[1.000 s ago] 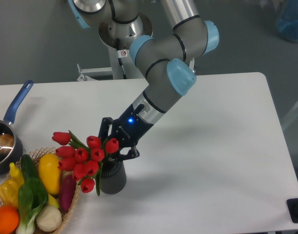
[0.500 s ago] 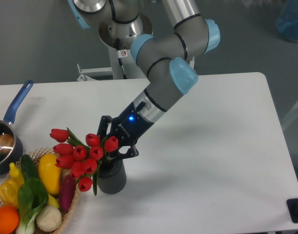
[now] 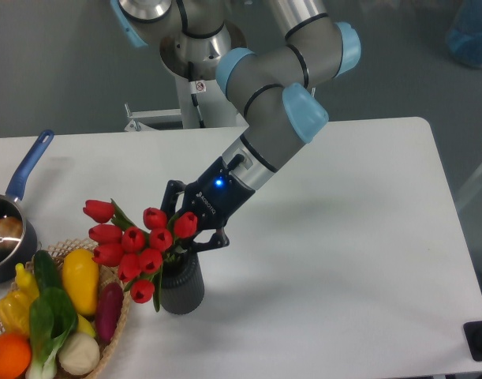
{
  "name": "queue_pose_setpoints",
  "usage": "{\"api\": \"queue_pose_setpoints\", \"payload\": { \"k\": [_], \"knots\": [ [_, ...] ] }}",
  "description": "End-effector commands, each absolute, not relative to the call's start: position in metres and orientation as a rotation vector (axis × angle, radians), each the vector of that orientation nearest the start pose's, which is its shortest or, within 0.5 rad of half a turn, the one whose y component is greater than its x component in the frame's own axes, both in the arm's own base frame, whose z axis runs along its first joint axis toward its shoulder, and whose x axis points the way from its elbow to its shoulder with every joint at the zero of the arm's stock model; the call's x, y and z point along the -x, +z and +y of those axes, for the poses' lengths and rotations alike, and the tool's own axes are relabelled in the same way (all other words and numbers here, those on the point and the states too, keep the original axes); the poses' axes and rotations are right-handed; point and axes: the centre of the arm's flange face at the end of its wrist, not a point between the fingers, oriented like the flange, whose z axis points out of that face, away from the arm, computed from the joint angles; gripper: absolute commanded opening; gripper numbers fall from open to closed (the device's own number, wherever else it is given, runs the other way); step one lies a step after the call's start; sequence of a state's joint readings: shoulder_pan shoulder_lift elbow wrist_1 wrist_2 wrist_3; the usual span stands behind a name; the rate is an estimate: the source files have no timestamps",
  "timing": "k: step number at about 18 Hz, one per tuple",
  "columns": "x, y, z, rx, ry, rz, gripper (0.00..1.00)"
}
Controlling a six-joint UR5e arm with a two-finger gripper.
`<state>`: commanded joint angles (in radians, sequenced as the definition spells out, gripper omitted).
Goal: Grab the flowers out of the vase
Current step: 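Lift the gripped tulips straight up out of the black vase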
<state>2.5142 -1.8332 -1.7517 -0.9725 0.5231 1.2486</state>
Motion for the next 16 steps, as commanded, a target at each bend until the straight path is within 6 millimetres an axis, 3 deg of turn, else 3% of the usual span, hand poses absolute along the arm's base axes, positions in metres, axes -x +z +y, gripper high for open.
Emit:
{"api": "queue_pose_setpoints", "payload": {
  "k": [16],
  "knots": [
    [0.337,0.407,0.492,1.954,-0.422,0.352,0.3]
  ]
}}
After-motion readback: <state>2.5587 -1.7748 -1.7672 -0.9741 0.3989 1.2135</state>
